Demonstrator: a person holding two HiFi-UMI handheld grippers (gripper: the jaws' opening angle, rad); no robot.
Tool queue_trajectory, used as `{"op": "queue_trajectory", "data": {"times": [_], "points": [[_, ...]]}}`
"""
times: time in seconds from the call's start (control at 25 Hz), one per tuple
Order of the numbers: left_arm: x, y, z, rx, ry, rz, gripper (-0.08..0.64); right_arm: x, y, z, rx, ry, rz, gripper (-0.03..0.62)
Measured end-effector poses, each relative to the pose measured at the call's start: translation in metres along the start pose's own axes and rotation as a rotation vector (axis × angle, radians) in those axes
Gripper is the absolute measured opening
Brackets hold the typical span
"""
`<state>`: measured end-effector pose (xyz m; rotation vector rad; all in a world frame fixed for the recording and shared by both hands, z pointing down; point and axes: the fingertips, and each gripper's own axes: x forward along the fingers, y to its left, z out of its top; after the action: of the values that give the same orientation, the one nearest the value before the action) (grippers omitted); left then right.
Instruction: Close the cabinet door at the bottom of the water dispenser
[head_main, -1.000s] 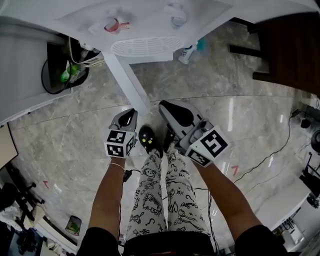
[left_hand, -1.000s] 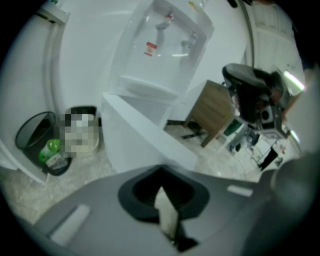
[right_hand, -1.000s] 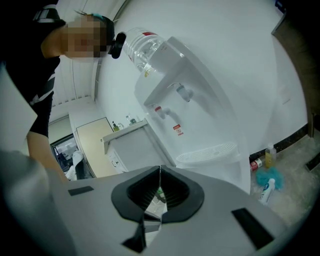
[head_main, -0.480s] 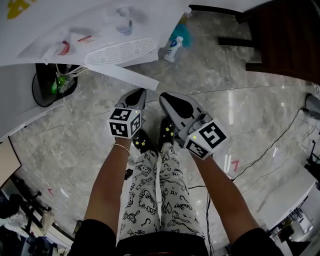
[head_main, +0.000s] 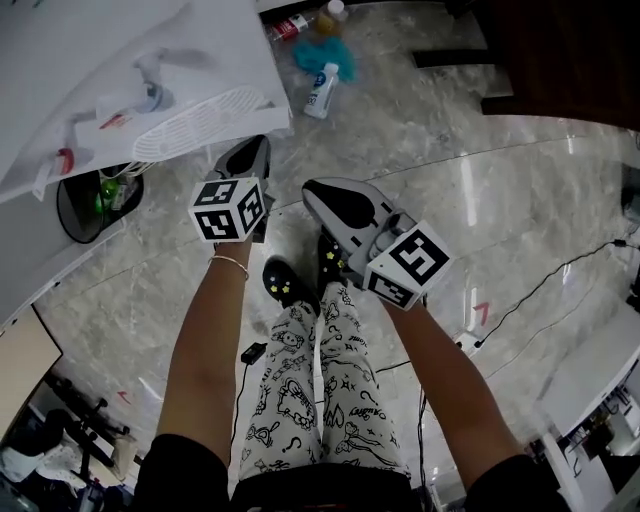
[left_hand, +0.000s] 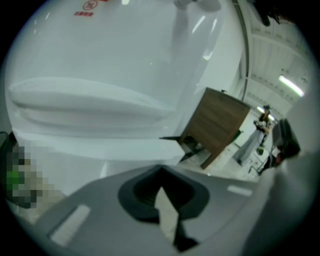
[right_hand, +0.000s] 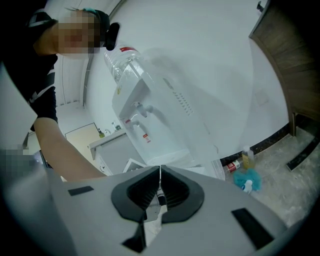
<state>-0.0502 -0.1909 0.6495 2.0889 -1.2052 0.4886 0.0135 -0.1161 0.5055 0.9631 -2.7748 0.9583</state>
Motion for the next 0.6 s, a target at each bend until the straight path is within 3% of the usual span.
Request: {"op": "queue_trajectory", "data": {"times": [0.16, 0.6], "points": [[0.009, 0.014, 0.018, 0.011, -0.031, 0.061, -0.003, -0.001, -0.007, 0.010, -0.005, -0.010, -0.012, 0.017], [0.021, 0.018, 0.025, 0.048, -0.040, 0.082, -0.003, -0.010, -0.014, 0.021, -0.007, -0.036, -0.024, 0.017]]}}
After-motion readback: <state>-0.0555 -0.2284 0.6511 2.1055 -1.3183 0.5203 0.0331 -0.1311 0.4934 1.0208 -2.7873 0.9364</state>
